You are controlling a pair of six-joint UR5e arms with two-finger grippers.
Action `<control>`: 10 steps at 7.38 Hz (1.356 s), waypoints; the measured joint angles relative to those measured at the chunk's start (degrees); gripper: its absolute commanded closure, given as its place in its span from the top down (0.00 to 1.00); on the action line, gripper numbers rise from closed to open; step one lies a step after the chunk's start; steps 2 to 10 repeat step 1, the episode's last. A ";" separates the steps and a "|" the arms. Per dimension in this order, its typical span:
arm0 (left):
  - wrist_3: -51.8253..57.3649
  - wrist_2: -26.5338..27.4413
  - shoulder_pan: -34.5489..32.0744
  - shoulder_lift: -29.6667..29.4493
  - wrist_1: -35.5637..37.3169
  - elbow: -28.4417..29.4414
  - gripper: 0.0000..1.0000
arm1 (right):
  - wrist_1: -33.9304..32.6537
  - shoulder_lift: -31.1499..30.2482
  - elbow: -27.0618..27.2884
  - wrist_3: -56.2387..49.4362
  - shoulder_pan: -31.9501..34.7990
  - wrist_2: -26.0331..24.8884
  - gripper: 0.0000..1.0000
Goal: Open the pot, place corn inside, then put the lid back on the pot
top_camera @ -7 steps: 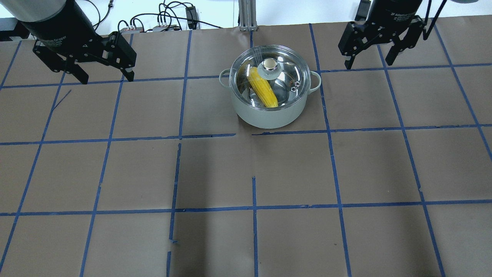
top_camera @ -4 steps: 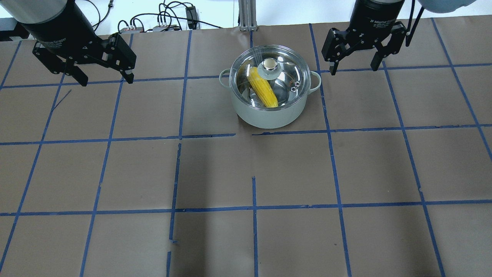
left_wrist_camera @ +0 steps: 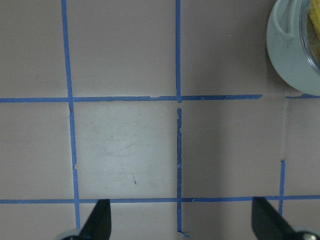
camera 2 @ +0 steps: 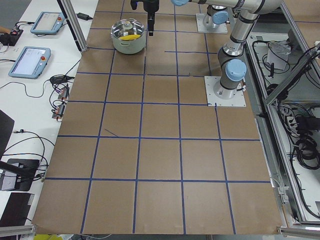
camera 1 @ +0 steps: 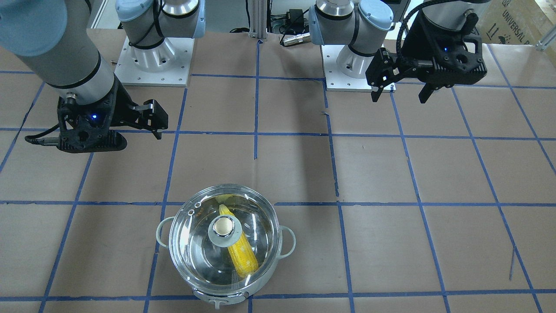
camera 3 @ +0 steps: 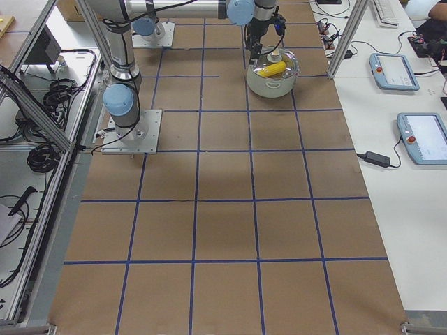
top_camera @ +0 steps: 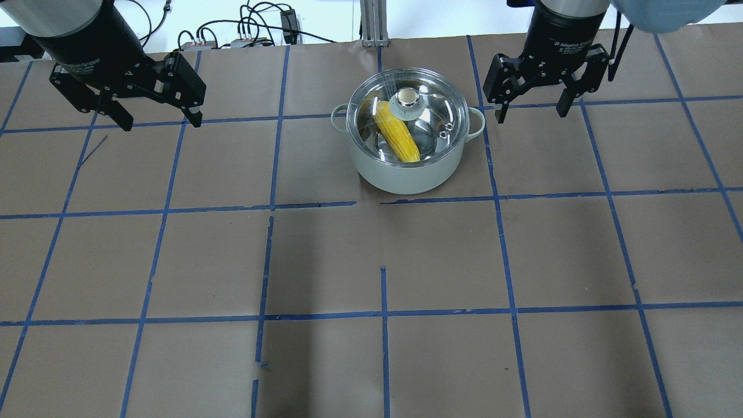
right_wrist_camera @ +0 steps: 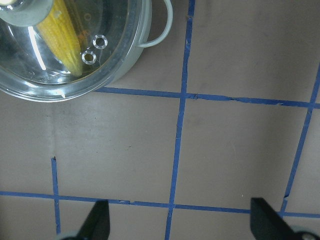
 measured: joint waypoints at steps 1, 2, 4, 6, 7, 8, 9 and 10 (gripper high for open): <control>0.09 0.00 -0.02 0.32 0.17 -0.80 1.00 | -0.65 -0.01 0.08 0.02 0.00 -0.02 1.00; 0.09 0.00 -0.02 0.32 0.17 -0.80 1.00 | -0.65 -0.01 0.08 0.02 0.00 -0.02 1.00; 0.09 0.00 -0.02 0.32 0.17 -0.80 1.00 | -0.65 -0.01 0.08 0.02 0.00 -0.02 1.00; 0.09 0.00 -0.02 0.32 0.17 -0.80 1.00 | -0.65 -0.01 0.08 0.02 0.00 -0.02 1.00; 0.09 0.00 -0.02 0.32 0.17 -0.80 1.00 | -0.65 -0.01 0.08 0.02 0.00 -0.02 1.00; 0.09 0.00 -0.02 0.32 0.17 -0.80 1.00 | -0.65 -0.01 0.08 0.02 0.00 -0.02 1.00; 0.09 0.00 -0.02 0.32 0.17 -0.80 1.00 | -0.65 -0.01 0.08 0.02 0.00 -0.02 1.00; 0.09 0.00 -0.02 0.32 0.17 -0.80 1.00 | -0.65 -0.01 0.08 0.02 0.00 -0.02 1.00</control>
